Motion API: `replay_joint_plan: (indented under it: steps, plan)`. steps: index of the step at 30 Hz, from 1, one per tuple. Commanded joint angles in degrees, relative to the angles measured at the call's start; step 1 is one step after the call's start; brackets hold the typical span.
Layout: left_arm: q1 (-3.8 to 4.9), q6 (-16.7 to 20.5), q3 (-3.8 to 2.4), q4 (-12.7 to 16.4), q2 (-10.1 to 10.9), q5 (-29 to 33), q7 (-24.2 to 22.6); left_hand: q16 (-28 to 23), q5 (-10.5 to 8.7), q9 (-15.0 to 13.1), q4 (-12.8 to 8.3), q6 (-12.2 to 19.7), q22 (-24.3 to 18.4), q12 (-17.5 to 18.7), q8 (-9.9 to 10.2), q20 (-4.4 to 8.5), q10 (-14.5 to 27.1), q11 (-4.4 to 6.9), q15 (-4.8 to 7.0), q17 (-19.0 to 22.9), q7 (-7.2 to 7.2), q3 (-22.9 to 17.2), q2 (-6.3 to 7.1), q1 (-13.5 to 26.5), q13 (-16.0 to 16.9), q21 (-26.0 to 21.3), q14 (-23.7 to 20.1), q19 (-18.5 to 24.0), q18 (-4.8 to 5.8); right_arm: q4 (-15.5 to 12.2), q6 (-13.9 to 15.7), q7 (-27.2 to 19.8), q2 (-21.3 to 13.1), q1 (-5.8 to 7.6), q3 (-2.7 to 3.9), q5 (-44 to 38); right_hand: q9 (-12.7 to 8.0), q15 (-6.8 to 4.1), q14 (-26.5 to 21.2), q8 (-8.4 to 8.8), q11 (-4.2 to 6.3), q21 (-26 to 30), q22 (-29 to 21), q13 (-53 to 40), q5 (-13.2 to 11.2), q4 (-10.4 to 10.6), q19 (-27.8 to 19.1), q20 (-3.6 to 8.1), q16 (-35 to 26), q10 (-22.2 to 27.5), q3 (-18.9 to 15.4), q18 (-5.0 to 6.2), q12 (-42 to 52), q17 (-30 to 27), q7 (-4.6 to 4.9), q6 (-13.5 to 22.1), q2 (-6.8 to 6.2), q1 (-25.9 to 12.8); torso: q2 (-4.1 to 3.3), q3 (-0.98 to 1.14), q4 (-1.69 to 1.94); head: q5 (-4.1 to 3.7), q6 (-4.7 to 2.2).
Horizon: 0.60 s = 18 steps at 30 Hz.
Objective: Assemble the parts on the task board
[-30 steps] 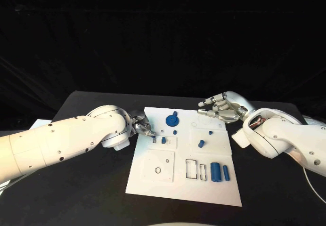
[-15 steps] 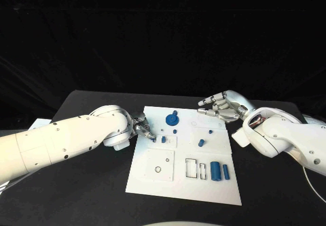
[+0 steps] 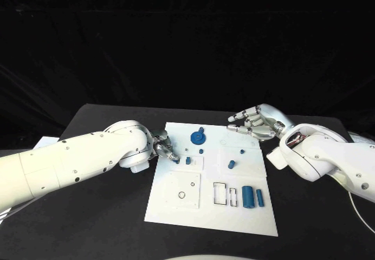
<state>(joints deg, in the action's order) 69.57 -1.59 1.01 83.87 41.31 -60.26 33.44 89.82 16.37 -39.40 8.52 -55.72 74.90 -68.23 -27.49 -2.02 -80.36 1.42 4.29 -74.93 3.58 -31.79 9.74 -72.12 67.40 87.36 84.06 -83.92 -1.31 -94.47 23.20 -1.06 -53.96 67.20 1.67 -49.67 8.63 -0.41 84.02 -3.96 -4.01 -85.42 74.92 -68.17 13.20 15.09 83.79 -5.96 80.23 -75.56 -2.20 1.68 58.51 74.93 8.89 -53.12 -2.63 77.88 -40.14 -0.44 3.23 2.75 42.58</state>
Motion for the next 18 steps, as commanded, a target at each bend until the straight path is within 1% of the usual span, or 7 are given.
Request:
replay_joint_plan:
  steps: [1,2,5,9,18]
  plan:
    - [-0.18,-1.6,0.16,0.0,-0.2,0.2,0.6,0.2,0.39,0.0,-5.7,-1.0,12.1,0.1,-0.2,0.38,-0.4,0.12,0.26,-15.1,-0.84,-6.1,-0.16,-0.2,-0.1,0.1,5.9,-4.1,0.39,-0.1,-0.1,-0.5,0.0,-0.03,0.0,-0.5,0.1,-0.06,2.9,-0.09,0.25,0.3,6.7,0.1,0.4,0.0,-0.5,0.03,-0.1,-0.1,-0.5,0.53,0.0,0.8,-0.07,-0.4,0.51,0.1,0.02,0.01,0.03,-0.05,-0.02]
    - [-0.18,-1.4,0.16,0.1,-0.2,0.2,0.7,0.2,0.39,0.0,-5.7,-1.0,12.1,0.1,-0.2,0.38,-0.4,0.12,0.26,-15.1,-0.84,-6.1,-0.16,-0.2,-0.1,0.1,5.9,-4.1,0.39,-0.1,-0.1,-0.5,0.0,-0.03,0.0,-0.5,0.1,-0.06,2.9,-0.09,0.25,0.3,6.7,0.1,0.4,0.0,-0.5,0.03,-0.1,-0.1,-0.5,0.53,0.0,0.8,-0.07,-0.4,0.51,0.1,0.04,-0.02,0.01,-0.07,-0.06]
    - [-0.18,-0.7,0.16,0.1,-0.3,0.2,0.9,0.2,0.39,0.0,-5.7,-1.0,12.0,0.1,-0.2,0.38,-0.4,0.12,0.26,-15.1,-0.84,-6.1,-0.16,-0.1,0.0,0.1,5.9,-4.1,0.39,-0.2,-0.1,-0.5,0.0,-0.03,0.0,-0.5,0.1,-0.06,2.9,-0.07,0.24,0.3,6.6,0.1,0.4,0.0,-0.5,0.04,-0.1,-0.1,-0.5,0.54,0.1,0.7,-0.08,-0.4,0.53,0.1,0.02,0.01,0.03,-0.13,-0.11]
    - [-0.18,0.5,0.16,0.3,-0.5,-0.4,1.4,0.2,0.4,0.0,-5.6,-1.0,12.1,0.0,-0.2,0.39,-0.5,0.13,0.26,-15.1,-0.84,-6.2,-0.18,-0.1,0.0,0.1,5.9,-4.1,0.39,-0.2,-0.1,-0.5,0.0,-0.03,0.0,-0.5,0.1,-0.06,2.9,-0.07,0.24,0.3,6.6,0.1,0.4,0.0,-0.5,0.04,-0.1,-0.1,-0.5,0.54,0.1,0.7,-0.08,-0.4,0.53,0.1,0.02,-0.03,0.01,-0.07,-0.06]
    - [-0.18,2.2,0.16,0.9,-0.5,-0.9,1.6,0.2,0.43,-0.1,-5.6,-1.0,12.2,-0.1,-0.2,0.39,-0.5,0.14,0.26,-15.1,-0.86,-6.2,-0.22,-0.1,0.1,0.2,5.9,-4.2,0.44,-0.2,-0.2,-0.5,0.0,-0.03,0.0,-0.4,0.1,-0.06,2.9,-0.07,0.24,0.3,6.6,0.1,0.4,0.0,-0.5,0.04,-0.1,-0.1,-0.5,0.54,0.1,0.7,-0.08,-0.4,0.53,0.1,-0.01,-0.03,0.02,-0.17,0.07]
